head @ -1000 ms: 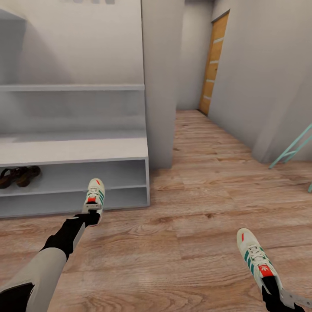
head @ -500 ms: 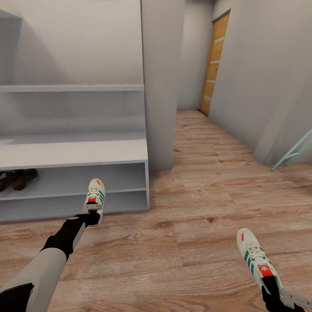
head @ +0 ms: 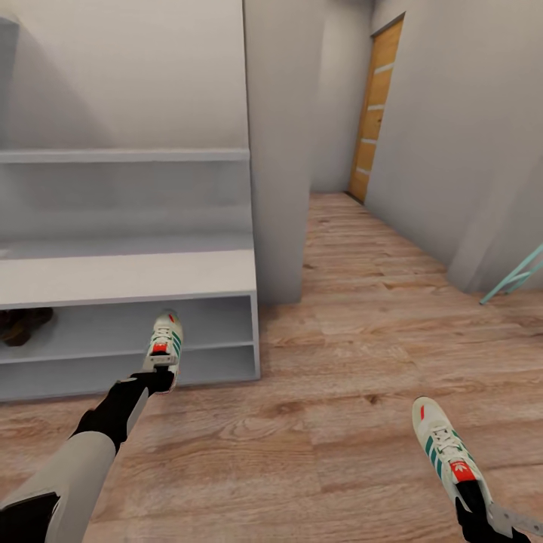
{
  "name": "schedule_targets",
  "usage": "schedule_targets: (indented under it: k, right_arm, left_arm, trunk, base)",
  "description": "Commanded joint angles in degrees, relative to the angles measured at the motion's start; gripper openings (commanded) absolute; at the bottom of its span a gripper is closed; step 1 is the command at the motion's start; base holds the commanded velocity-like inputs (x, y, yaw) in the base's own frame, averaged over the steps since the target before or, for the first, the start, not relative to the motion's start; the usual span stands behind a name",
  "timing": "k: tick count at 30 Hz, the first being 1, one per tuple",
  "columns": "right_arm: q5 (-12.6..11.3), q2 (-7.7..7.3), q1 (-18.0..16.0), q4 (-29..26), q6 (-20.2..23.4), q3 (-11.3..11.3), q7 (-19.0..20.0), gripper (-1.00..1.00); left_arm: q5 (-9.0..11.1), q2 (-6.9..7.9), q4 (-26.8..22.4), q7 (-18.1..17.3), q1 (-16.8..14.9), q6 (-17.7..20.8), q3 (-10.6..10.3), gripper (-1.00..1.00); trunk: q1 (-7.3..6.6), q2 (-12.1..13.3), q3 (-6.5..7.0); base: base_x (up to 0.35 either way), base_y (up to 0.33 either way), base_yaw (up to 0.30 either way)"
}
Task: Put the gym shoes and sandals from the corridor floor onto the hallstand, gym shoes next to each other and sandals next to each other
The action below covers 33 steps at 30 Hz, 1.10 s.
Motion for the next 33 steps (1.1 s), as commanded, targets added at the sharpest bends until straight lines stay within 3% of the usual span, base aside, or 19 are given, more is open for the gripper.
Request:
schedule_targets:
  k: [1,33]
  right_arm:
    - [-0.6,-0.01,0.0,0.0,-0.2,0.1,0.1,-1.00]
    - [-0.6,-0.01,0.0,0.0,-0.2,0.1,0.1,-1.00]
  left_arm:
    - [-0.6,-0.05,-0.1,-0.4,0.0,0.3,0.3,-1.00]
    - [-0.6,-0.05,-0.1,-0.5,0.0,0.2,0.4,-1.00]
  trunk:
    - [0.02,0.0,-0.05]
    - [0.02,0.0,-0.05]
  base:
    - [0.277,0.000,0.000]
    - [0.129,0.000,0.000]
